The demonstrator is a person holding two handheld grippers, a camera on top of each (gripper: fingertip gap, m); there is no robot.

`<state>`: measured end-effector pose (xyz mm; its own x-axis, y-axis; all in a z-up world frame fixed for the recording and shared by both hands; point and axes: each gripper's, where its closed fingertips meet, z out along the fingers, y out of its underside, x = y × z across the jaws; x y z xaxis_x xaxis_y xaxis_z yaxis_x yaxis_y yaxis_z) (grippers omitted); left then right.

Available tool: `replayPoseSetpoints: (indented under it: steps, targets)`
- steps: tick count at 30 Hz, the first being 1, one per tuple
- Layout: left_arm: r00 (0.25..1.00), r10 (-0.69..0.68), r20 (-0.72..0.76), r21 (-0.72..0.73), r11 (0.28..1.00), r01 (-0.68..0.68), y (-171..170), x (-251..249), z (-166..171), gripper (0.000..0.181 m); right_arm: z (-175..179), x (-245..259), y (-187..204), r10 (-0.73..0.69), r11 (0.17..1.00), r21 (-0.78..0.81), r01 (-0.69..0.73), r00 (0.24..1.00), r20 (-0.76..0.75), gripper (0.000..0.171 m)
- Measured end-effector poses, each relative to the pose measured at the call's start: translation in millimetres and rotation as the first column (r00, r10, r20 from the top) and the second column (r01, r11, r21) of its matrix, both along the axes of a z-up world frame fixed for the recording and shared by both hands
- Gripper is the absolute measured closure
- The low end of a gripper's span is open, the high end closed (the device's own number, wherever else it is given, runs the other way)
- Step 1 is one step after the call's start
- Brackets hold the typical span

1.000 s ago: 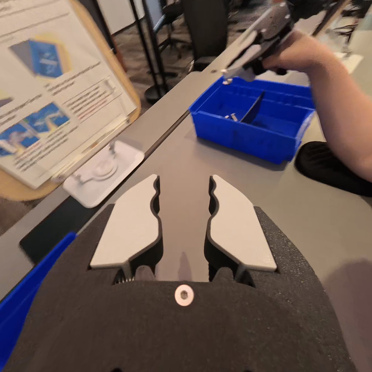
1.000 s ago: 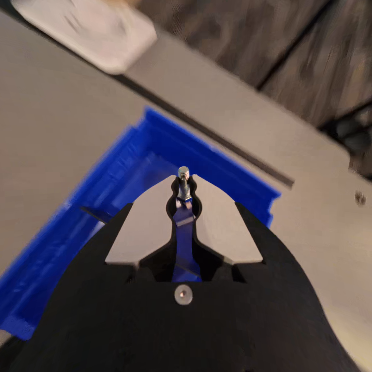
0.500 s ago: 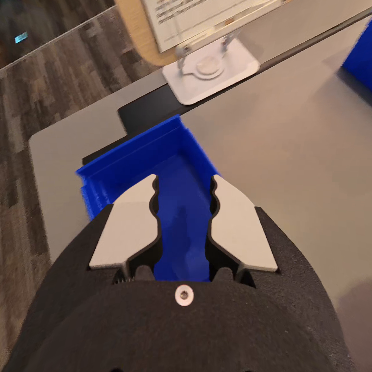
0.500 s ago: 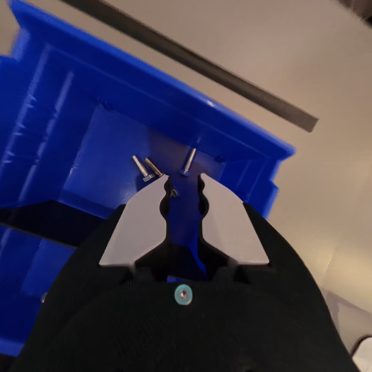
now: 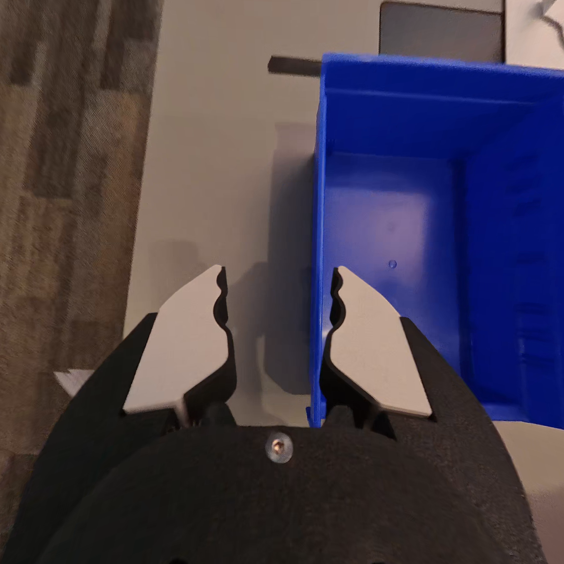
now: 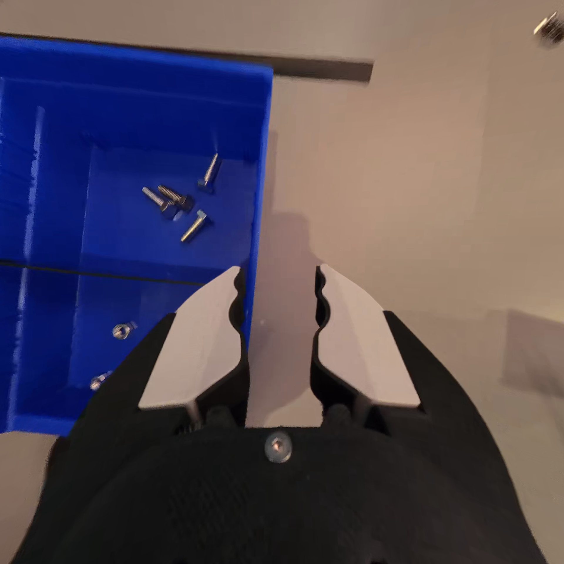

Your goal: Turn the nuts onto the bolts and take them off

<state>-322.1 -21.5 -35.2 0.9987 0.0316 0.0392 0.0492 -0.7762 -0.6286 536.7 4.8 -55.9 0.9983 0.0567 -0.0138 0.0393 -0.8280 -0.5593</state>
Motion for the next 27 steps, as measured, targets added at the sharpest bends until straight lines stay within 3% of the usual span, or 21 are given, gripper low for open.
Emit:
replayPoseSetpoints:
  steps: [2, 6, 11, 14, 16, 17, 23, 27]
  targets:
    - [0.996, -0.01, 0.088, -0.06, 0.998, 0.015, -2, 7, -15, 0.113, -13, -6, -6, -0.01, 0.997, -0.072, 0.005, 0.997, -0.076, 0.127]
    - [0.966, -0.052, 0.253, -0.119, 0.989, 0.084, -1, 32, -26, 0.117, -22, -6, -11, -0.024, 0.991, -0.131, 0.015, 0.998, -0.064, 0.127]
    - [0.985, -0.039, 0.17, -0.282, 0.955, 0.087, -10, 32, -53, 0.117, -24, -10, -19, -0.018, 0.986, -0.167, 0.004, 0.996, -0.083, 0.127]
    - [0.987, -0.038, 0.157, -0.361, 0.928, 0.093, -12, 35, -67, 0.139, -25, -13, -29, -0.013, 0.981, -0.192, -0.007, 0.995, -0.103, 0.127]
    - [0.989, -0.042, 0.145, -0.412, 0.906, 0.098, -16, 38, -74, 0.169, -27, -17, -36, -0.006, 0.975, -0.221, -0.02, 0.993, -0.117, 0.127]
    - [0.99, -0.043, 0.134, -0.441, 0.892, 0.098, -18, 39, -77, 0.175, -29, -18, -38, -0.001, 0.971, -0.237, -0.029, 0.992, -0.124, 0.127]
    - [0.993, -0.096, 0.073, -0.508, 0.853, 0.12, -18, 60, -79, 0.176, -54, -24, -43, -0.012, 0.937, -0.345, -0.048, 0.986, -0.169, 0.129]
    - [0.984, -0.175, 0.017, -0.529, 0.834, 0.157, -4, 96, -80, 0.175, -67, -32, -46, -0.047, 0.908, -0.413, -0.071, 0.962, -0.268, 0.155]
